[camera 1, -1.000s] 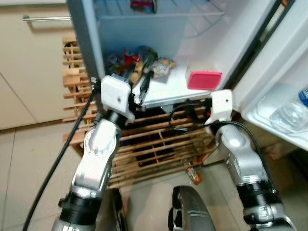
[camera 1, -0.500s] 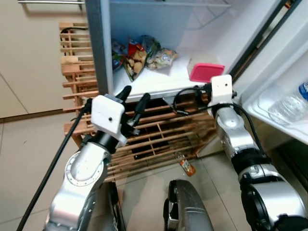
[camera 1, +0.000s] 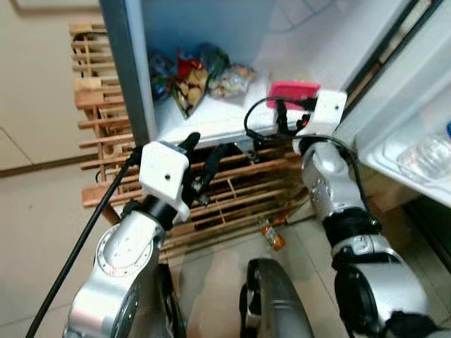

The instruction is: Restocking fridge

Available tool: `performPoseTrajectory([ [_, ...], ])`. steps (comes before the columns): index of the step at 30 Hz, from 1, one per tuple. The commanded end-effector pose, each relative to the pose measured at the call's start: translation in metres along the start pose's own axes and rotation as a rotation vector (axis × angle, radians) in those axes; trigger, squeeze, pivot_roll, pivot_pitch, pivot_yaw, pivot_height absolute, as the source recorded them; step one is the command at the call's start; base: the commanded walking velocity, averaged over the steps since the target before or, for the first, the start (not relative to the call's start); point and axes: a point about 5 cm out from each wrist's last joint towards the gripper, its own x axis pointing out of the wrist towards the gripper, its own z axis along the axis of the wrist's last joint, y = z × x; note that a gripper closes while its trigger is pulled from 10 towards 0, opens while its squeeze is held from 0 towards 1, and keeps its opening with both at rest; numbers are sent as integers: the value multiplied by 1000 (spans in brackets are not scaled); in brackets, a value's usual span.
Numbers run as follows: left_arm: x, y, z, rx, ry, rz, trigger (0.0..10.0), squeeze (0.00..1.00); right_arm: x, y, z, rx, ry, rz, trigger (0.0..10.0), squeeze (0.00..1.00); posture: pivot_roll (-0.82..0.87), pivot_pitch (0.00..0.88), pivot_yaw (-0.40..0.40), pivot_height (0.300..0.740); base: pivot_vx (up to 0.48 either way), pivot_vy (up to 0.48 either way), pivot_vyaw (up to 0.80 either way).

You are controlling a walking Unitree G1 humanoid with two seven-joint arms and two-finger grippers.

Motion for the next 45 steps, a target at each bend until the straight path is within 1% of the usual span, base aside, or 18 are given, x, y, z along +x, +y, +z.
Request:
performPoseTrajectory([
  [1,1,-3,-6,-17,28,-29,10000,0,-4,-1,3,7,-10,2,10000,0,51,156,-111,627,0,0,0],
  [6,8,-4,-10,-12,27,-58,10000,0,0,-10,3,-6,-4,-41,10000,0,63,118,-92,627,0,0,0],
  [10,10,0,-10,-10,24,-55,10000,0,-3,-9,14,-1,-43,-37,10000,0,63,100,-81,627,0,0,0],
  [11,12,1,-9,-13,19,-53,10000,0,-5,-10,16,17,-46,-44,10000,0,60,93,-78,627,0,0,0],
  [13,12,1,-9,-13,19,-53,10000,0,-5,-10,16,17,-46,-44,10000,0,60,93,-78,627,0,0,0],
  [16,16,-2,-9,-30,7,-66,10000,0,3,-20,16,118,-36,-106,10000,0,56,90,-65,627,0,0,0],
  [17,16,-2,-9,-30,7,-66,10000,0,3,-20,16,118,-36,-106,10000,0,56,90,-65,627,0,0,0],
  [19,16,-4,-10,-39,6,-76,10000,0,13,-25,20,154,-26,-132,10000,0,56,89,-63,627,0,0,0],
  [21,17,-5,-10,-39,6,-77,10000,0,15,-25,21,165,-19,-136,10000,0,59,90,-63,627,0,0,0],
  [23,18,-4,-10,-40,5,-77,10000,0,21,-26,20,197,13,-154,10000,0,67,93,-65,627,0,0,0],
  [27,18,-5,-9,-35,5,-79,10000,0,29,-22,16,254,80,-159,10000,0,85,108,-70,627,0,0,0],
  [31,16,-5,-9,-30,10,-81,10000,0,33,-16,16,249,95,-146,10000,0,94,114,-70,627,0,0,0],
  [34,16,-4,-10,-22,13,-79,10000,0,36,-8,19,240,91,-105,10000,0,94,115,-69,627,0,0,0],
  [35,17,-3,-10,-17,13,-79,10000,0,37,-6,19,209,90,-89,10000,0,92,119,-69,627,0,0,0],
  [38,19,-1,-10,-10,11,-78,10000,0,38,-5,19,174,91,-74,10000,0,91,121,-70,627,0,0,0],
  [42,21,-1,-9,-6,9,-77,10000,0,39,-5,23,177,78,-62,10000,0,83,131,-70,627,0,0,0],
  [43,22,0,-9,0,6,-76,10000,0,42,-4,35,195,24,-44,10000,0,71,135,-71,627,0,0,0],
  [45,22,0,-9,2,6,-75,10000,0,43,-4,38,199,5,-40,10000,0,71,135,-71,627,0,0,0],
])
